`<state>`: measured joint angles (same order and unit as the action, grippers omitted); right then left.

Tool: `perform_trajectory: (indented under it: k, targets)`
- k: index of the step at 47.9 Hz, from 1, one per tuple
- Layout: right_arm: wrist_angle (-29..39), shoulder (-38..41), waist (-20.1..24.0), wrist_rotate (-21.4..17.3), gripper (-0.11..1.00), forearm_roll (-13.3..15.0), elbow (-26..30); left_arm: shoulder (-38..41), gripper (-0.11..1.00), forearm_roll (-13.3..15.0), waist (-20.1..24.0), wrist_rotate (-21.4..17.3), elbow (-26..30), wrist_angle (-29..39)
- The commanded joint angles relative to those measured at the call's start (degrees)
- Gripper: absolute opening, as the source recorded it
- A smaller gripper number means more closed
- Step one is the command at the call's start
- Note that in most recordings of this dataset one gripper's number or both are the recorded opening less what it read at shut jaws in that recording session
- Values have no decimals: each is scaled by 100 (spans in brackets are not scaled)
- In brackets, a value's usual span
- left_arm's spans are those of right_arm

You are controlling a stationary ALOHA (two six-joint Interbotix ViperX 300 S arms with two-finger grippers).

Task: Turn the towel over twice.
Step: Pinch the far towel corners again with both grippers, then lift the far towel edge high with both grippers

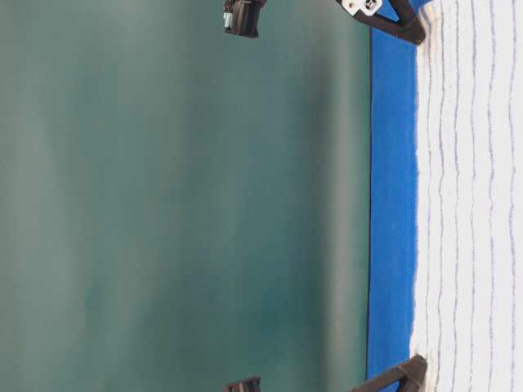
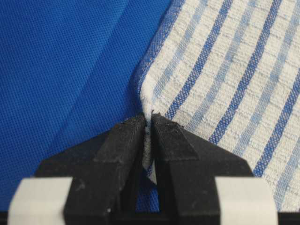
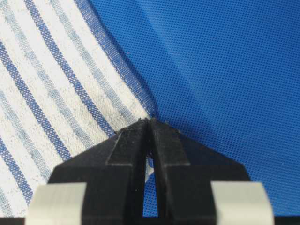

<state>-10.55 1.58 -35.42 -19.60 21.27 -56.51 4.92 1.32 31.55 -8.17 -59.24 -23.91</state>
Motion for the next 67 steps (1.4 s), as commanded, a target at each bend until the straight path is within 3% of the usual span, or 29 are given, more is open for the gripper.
perform_trajectory:
  k: [1,14,34,47,67]
  targets:
    - [97,-79,-18,9,4,0,105,-167,4,0,44,0,141,35]
    - [694,-624,-281,79,4,9,483,-976,4,0,255,-26,492,589]
    - [1573,-1406,-800,352,4,457,1485,-1828,4,0,817,-457,993,932]
    - [2065,-1705,-835,360,4,835,2153,-2188,4,0,1020,-483,1292,923]
    - [2188,-2364,-694,343,4,870,2250,-2979,4,0,958,-466,1424,949]
